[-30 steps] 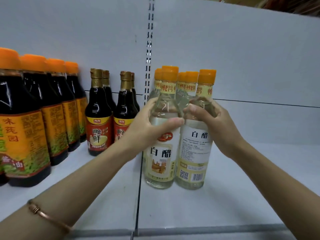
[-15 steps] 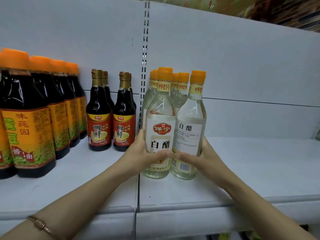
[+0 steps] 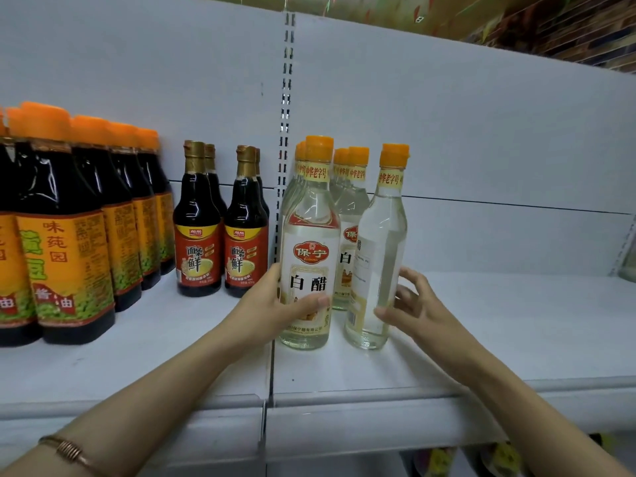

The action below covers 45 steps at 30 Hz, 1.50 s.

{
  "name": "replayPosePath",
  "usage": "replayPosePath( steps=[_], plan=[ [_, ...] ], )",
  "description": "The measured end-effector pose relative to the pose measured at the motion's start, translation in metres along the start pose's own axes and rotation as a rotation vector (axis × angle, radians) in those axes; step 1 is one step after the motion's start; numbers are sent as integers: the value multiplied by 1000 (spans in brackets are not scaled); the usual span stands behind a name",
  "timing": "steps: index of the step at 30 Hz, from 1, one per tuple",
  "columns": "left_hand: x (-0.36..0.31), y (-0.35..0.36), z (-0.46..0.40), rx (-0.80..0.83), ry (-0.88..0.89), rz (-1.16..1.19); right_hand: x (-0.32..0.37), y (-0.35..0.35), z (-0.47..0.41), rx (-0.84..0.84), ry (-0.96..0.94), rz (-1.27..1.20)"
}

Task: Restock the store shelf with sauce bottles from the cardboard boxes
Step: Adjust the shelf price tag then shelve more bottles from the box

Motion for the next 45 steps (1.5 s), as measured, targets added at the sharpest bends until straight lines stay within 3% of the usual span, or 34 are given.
replayPosePath(
  steps=[15, 26, 38, 45],
  plan=[
    [6, -7, 10, -105, 47, -21, -14, 10, -7, 338, 140, 132],
    [-12, -8, 14, -267, -37, -211, -30, 14, -24, 160, 69, 228],
    [1, 24, 26, -359, 2, -31, -58, 21, -44, 204, 68, 323],
    [4, 21, 14, -409, -14, -214, -67, 21, -54, 262, 134, 323]
  ],
)
Point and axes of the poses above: each hand's wrist, its own z-axis away from the middle knuckle, its own y-axis out of the palm, x = y × z, the point moved 4 cm from there along -z, towards the middle knuckle, and after that the axes turned 15 degrees about -y, right-handed, at the moved point
